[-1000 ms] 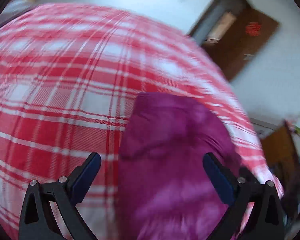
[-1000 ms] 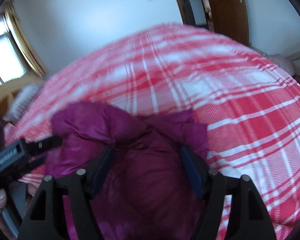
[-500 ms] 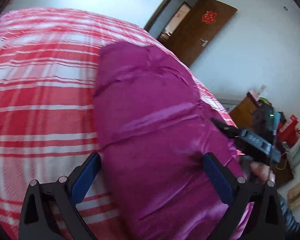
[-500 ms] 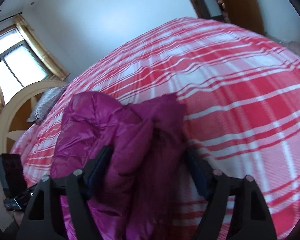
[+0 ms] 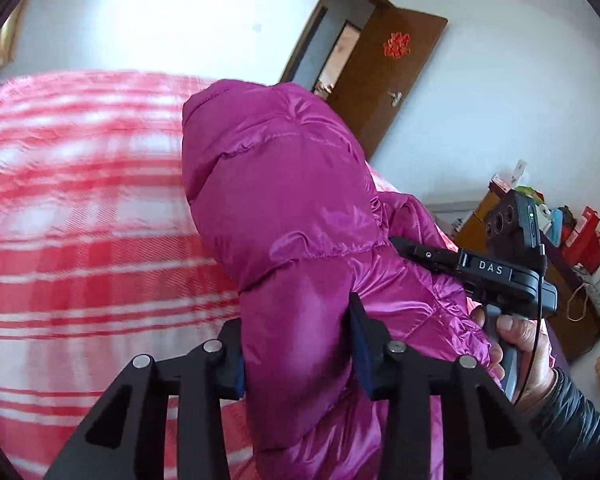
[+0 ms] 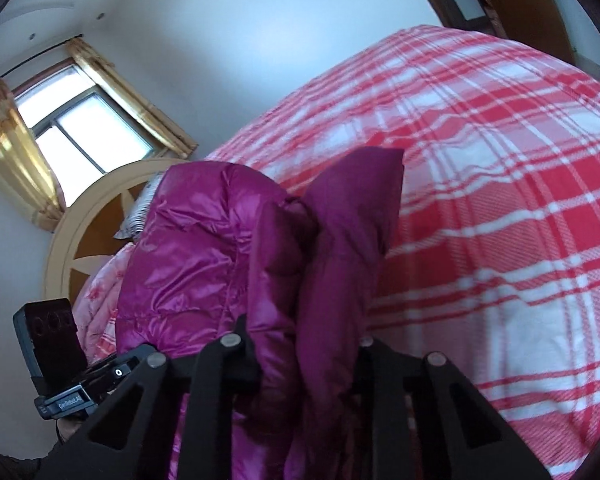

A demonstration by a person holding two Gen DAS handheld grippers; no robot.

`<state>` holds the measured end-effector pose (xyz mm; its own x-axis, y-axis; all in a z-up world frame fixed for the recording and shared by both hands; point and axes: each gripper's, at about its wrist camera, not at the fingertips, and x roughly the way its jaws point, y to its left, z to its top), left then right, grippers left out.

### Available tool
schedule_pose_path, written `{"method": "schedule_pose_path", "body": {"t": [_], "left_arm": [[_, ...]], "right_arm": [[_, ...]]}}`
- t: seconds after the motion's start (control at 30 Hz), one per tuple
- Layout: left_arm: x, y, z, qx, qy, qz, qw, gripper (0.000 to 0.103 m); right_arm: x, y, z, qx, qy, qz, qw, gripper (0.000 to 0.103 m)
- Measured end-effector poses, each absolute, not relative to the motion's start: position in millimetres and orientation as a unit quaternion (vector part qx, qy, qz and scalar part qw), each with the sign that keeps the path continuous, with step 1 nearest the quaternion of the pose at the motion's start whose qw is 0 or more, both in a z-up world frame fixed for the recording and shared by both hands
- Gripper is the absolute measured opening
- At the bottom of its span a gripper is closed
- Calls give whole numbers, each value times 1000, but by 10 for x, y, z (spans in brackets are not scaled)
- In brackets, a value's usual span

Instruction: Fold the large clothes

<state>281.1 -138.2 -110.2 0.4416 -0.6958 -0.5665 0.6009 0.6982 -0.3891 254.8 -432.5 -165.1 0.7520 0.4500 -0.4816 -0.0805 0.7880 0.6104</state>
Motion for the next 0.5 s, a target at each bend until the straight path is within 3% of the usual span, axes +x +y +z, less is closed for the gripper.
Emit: {"method": "schedule_pose_path", "body": {"t": [0.23,0.5], "left_arm": [[2560,-375,-693,-70,327,-308,891,41],[2461,631,-721,-78,320,-181,926,41]], "right_arm": [[2835,-3522,-1274,280,299,243,879,24],[3494,-2195,-1333,247,335,348,840,23]]}}
